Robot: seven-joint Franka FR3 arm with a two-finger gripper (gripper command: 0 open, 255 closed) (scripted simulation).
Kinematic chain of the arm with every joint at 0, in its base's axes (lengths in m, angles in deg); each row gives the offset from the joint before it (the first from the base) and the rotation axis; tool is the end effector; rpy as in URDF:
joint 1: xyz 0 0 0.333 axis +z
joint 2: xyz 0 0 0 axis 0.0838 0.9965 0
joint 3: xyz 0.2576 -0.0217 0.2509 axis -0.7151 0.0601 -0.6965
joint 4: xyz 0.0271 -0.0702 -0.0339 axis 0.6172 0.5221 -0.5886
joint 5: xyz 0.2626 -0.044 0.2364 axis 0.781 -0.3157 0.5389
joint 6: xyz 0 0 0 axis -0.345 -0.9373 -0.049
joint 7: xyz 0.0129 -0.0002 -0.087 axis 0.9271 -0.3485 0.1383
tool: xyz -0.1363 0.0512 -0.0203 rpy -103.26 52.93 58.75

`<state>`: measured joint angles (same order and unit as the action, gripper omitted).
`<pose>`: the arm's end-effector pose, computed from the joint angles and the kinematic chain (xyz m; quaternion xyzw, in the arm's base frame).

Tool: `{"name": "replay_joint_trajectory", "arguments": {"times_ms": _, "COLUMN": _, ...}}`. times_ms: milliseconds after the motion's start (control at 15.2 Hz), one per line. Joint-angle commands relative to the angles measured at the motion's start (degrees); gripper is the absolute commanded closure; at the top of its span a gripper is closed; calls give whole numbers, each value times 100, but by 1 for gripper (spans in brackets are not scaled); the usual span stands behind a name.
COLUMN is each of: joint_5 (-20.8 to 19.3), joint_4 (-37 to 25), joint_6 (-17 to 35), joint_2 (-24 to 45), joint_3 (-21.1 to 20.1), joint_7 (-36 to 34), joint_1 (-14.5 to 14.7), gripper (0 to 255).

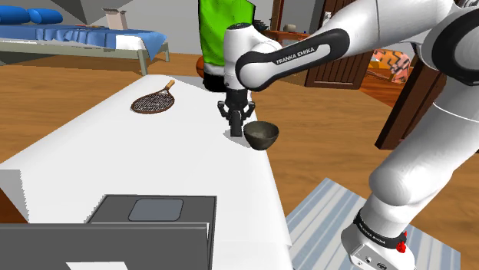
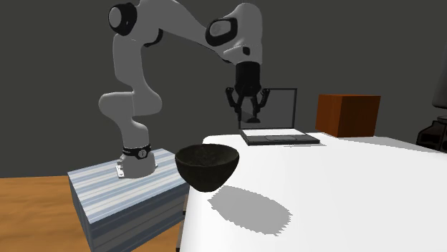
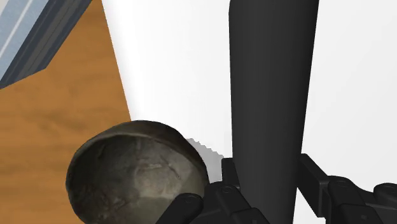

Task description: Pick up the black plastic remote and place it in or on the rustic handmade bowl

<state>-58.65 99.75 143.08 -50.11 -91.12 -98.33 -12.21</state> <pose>0.4859 0.1563 0.4943 0.9307 -0.3475 0.0995 0.0552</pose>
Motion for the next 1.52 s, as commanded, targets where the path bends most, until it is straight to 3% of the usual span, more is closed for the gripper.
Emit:
{"name": "replay_joint_trajectory", "arguments": {"times_ms": 0, "joint_5": 172, "joint_4": 251, "joint_6": 123, "joint_2": -248, "joint_3": 193, "joint_7": 392, "joint_1": -125, "gripper": 255}}
{"name": "replay_joint_trajectory", "arguments": {"times_ms": 660, "joint_5": 412, "joint_4": 841, "joint_6": 618, "joint_2": -618, "joint_3": 1118, "joint_7": 1933, "joint_1": -665, "gripper": 255}}
{"name": "replay_joint_trajectory", "arguments": {"times_ms": 1452, "joint_5": 132, "joint_4": 1359, "joint_6": 1444, "joint_2": -261, "joint_3": 1078, "joint_7": 1687, "joint_1": -727, "gripper": 255}}
